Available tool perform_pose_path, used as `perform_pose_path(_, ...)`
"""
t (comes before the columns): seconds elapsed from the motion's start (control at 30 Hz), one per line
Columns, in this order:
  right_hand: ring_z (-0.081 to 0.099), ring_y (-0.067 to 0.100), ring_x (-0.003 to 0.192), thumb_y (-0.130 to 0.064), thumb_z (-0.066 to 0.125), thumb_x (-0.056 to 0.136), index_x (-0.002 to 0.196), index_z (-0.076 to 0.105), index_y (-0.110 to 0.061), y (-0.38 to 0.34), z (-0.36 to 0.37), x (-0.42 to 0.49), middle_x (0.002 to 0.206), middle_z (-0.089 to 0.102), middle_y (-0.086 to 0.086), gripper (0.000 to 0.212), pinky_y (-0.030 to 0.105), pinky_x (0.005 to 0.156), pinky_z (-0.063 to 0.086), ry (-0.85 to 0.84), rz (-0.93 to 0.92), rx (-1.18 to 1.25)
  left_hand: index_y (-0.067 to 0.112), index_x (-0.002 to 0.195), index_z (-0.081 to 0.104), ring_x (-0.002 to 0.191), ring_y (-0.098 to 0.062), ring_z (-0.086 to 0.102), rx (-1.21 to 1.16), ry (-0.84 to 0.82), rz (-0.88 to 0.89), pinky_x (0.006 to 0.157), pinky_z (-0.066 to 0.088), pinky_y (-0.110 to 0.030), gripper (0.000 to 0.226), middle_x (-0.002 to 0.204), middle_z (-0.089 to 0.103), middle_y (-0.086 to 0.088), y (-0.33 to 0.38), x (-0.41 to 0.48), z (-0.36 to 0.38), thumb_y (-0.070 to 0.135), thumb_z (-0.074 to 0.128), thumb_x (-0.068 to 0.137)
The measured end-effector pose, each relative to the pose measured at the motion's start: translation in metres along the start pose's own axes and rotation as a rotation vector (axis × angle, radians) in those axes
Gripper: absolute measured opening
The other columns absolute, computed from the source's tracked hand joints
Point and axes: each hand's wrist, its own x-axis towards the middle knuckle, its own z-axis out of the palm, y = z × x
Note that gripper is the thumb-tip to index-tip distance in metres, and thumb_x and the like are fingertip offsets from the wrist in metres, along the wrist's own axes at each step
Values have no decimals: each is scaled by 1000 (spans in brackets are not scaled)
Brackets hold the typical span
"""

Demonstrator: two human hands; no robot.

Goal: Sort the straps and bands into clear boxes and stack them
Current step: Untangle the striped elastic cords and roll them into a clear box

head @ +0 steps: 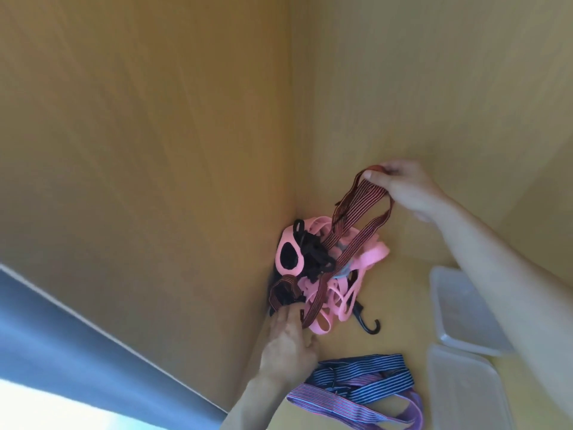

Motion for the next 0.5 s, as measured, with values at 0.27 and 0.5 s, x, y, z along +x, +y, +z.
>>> perform_pose_path(0.27,70,9,74,-14,71,93,86,72,-15,-71,-11,-25,77,74,-4,7,21,70,53,-27,-110,167,22,126,55,128,-22,44,128,-23,-72,103,36,-29,41,130,54,1,0,40,15,36,64,90)
perform_pose_path(0.5,66,27,94,-8,67,93,99,68,-2,-121,-23,-44,95,68,13,9,46,100,54,-37,-197,397,16,85,54,88,-31,61,-3,82,-5,72,49,-40,16,90,65,-7,4,63,7,27,60,94)
